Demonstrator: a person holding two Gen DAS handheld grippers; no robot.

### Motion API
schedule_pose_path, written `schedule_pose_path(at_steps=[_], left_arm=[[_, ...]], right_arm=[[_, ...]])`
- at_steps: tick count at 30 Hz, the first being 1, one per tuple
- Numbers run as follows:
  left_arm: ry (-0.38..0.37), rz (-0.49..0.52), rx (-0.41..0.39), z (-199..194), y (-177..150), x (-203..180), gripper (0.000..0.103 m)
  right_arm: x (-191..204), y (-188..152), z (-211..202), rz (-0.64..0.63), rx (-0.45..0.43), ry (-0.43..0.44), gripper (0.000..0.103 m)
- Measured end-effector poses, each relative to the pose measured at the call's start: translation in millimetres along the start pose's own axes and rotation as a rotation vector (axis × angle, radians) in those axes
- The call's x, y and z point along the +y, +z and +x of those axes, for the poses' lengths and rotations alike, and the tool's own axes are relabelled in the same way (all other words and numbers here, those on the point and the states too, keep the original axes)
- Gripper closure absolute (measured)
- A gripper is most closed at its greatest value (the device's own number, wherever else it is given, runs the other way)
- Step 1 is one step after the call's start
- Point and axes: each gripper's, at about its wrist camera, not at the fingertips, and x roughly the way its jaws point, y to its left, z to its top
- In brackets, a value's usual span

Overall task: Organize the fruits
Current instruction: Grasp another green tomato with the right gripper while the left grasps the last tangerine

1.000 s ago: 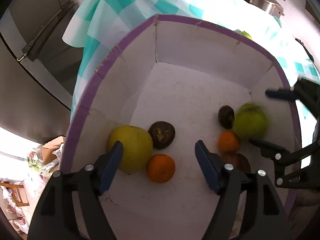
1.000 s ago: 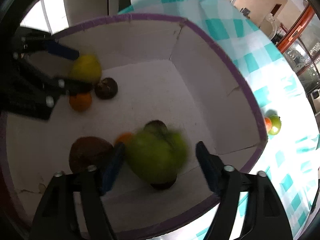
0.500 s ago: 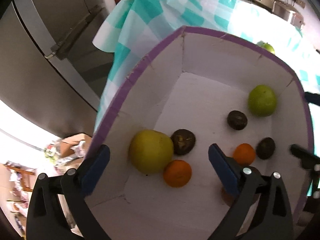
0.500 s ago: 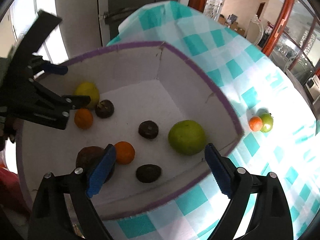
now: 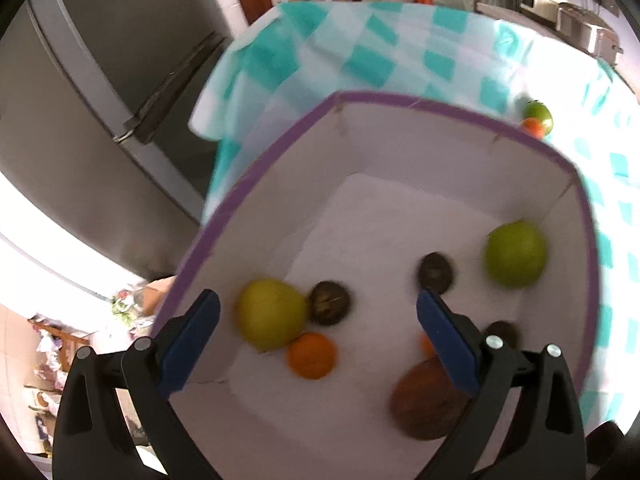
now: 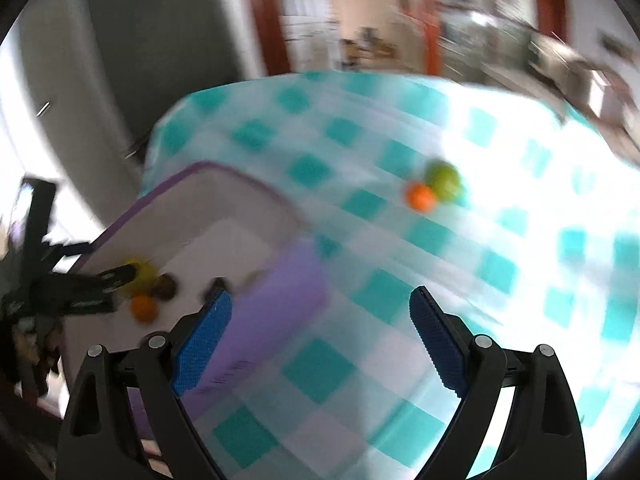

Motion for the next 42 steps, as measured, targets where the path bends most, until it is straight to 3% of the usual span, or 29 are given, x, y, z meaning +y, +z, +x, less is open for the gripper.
schedule_pose_path(at_steps=[5, 13, 17, 22, 23, 25, 27, 32, 37, 42], left_arm=[[-0.073, -0.002, -0.03, 0, 31, -37, 0.003], [-0.196, -0.016, -0.081, 6, 85, -83, 0.003], [-0.22, -0.011, -0.099, 8, 82, -91, 0.003], [-0.219, 0.02, -0.11, 4, 69, -88, 0.003], [-0.216, 0.027, -0.115, 3, 69, -86, 0.003], [-0.209, 0.046, -0.129, 1, 73, -86, 0.003], [-0.218, 0.058, -0.139, -1, 81, -86, 0.002], [-0.308, 0.102, -0.135, 4, 127, -118, 0.002], [-0.441, 0.075, -0.002, 38, 176, -183, 0.002], [-0.4, 0.004, 0.121, 101, 196, -256, 0.002]], right_arm=[[-59, 5, 35, 0.159, 0.049, -0.075, 0.015], [-106, 85, 122, 0.278, 0.019, -0.084, 0.015], [-118, 131, 178, 0.327, 0.026, -0.097, 0.015], [-129, 151, 231, 0.408, 0.087, -0.149, 0.015], [-129, 151, 241, 0.406, 0.117, -0.184, 0.018], [-129, 147, 248, 0.403, 0.144, -0.212, 0.032], [-127, 142, 246, 0.386, 0.12, -0.201, 0.041], [-148, 122, 208, 0.447, 0.02, -0.109, 0.042], [-180, 82, 152, 0.475, -0.066, -0.12, 0.042], [-211, 28, 111, 0.506, -0.072, -0.162, 0.041]])
